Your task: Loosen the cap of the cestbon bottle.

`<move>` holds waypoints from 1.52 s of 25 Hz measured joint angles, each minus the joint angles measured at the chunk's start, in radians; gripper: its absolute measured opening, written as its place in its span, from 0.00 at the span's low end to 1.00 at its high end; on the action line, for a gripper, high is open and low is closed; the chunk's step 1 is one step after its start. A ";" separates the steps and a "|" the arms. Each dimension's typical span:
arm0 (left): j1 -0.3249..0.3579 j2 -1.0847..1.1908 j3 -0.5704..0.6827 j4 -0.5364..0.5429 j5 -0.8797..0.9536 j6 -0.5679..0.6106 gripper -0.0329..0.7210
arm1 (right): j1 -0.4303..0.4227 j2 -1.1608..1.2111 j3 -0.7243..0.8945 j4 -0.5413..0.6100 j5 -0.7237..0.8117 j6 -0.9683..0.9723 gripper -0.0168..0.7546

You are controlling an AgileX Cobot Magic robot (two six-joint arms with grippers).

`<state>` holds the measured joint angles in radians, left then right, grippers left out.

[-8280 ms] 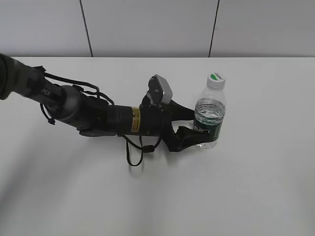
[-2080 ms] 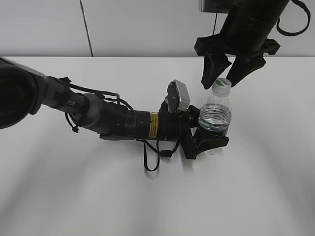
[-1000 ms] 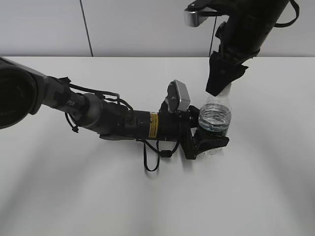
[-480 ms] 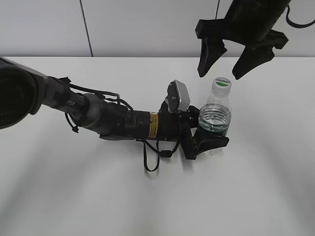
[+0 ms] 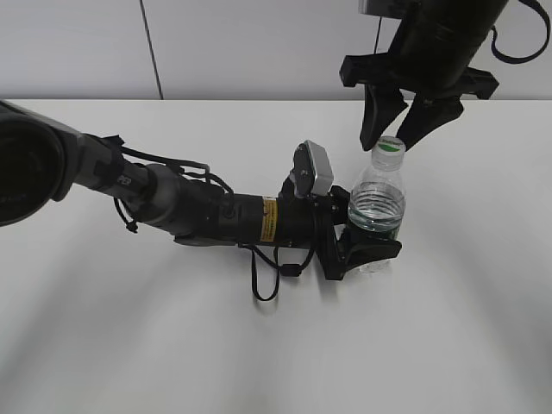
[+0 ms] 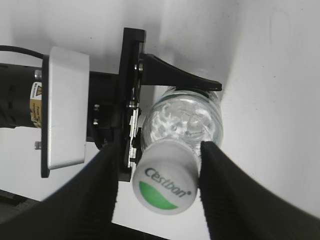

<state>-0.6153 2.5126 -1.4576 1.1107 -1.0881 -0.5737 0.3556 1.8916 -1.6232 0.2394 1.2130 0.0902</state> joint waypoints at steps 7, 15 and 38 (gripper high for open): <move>0.000 0.000 0.000 0.001 0.000 0.000 0.71 | 0.000 0.000 0.000 -0.026 0.001 -0.055 0.41; 0.000 0.000 0.000 0.001 0.001 0.000 0.71 | 0.000 -0.002 0.000 -0.021 0.001 -0.673 0.41; 0.000 0.000 0.000 0.001 0.001 0.000 0.71 | 0.000 -0.043 -0.003 0.003 0.008 -0.021 0.79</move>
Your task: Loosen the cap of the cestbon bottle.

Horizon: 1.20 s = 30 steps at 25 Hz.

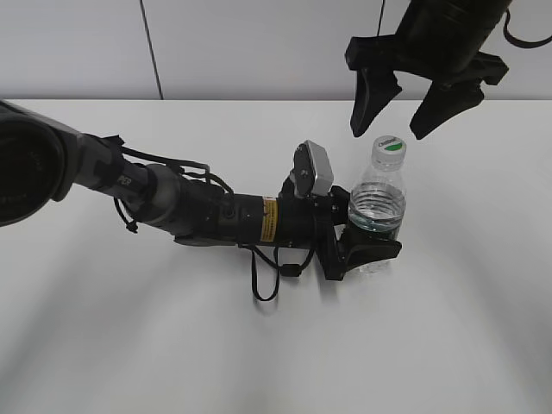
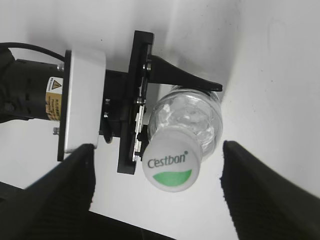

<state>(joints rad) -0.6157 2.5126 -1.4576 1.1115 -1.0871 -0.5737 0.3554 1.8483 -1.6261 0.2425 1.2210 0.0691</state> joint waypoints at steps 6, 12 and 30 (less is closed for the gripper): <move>0.000 0.000 0.000 0.000 0.000 0.000 0.71 | 0.000 0.022 0.000 -0.001 0.000 0.003 0.78; 0.000 0.000 0.000 0.000 0.000 0.000 0.71 | 0.001 0.027 0.016 0.000 -0.001 -0.010 0.71; 0.000 0.000 0.000 0.001 -0.001 0.000 0.71 | 0.001 0.005 0.074 -0.003 0.000 -0.054 0.56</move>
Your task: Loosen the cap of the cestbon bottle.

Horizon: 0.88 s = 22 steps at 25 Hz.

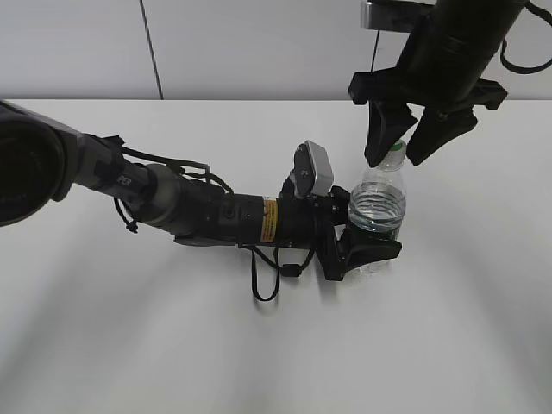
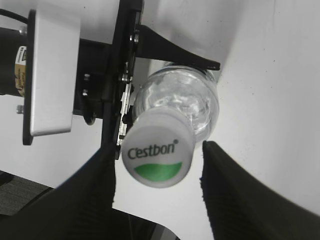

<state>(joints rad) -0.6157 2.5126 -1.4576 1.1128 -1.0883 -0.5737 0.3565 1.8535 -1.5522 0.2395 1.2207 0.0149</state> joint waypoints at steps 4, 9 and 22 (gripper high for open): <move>0.000 0.000 0.000 0.001 0.000 0.000 0.71 | 0.000 0.000 0.000 -0.001 0.000 -0.015 0.54; 0.000 0.000 0.000 0.001 0.000 0.000 0.71 | 0.000 0.000 0.000 -0.002 0.000 -0.084 0.43; 0.000 0.000 0.000 0.008 -0.003 0.011 0.71 | 0.000 -0.002 0.000 -0.011 0.000 -0.868 0.43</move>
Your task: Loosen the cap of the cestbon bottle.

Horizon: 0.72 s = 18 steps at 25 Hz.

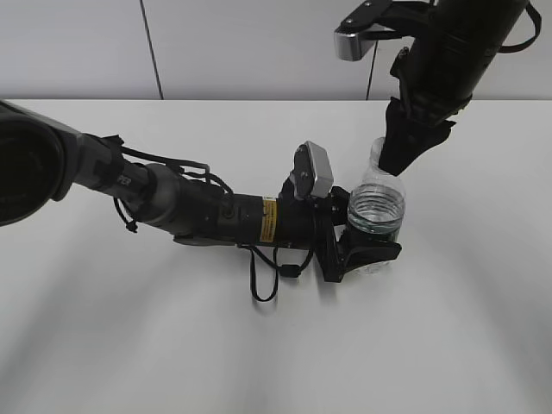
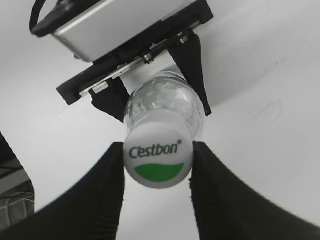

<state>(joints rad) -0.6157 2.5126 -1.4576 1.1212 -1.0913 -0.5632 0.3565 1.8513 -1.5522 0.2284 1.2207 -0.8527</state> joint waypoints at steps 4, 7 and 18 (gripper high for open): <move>0.000 0.000 0.000 0.001 0.000 0.002 0.71 | 0.000 0.000 0.000 -0.003 0.000 -0.061 0.43; 0.000 0.000 0.000 0.000 -0.001 -0.004 0.71 | 0.000 0.000 0.001 -0.006 0.000 -0.004 0.54; -0.001 0.000 0.000 -0.001 0.000 -0.008 0.71 | 0.000 -0.032 0.001 0.021 -0.049 0.694 0.86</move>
<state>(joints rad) -0.6165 2.5126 -1.4576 1.1205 -1.0913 -0.5707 0.3565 1.8195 -1.5511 0.2494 1.1718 -0.1585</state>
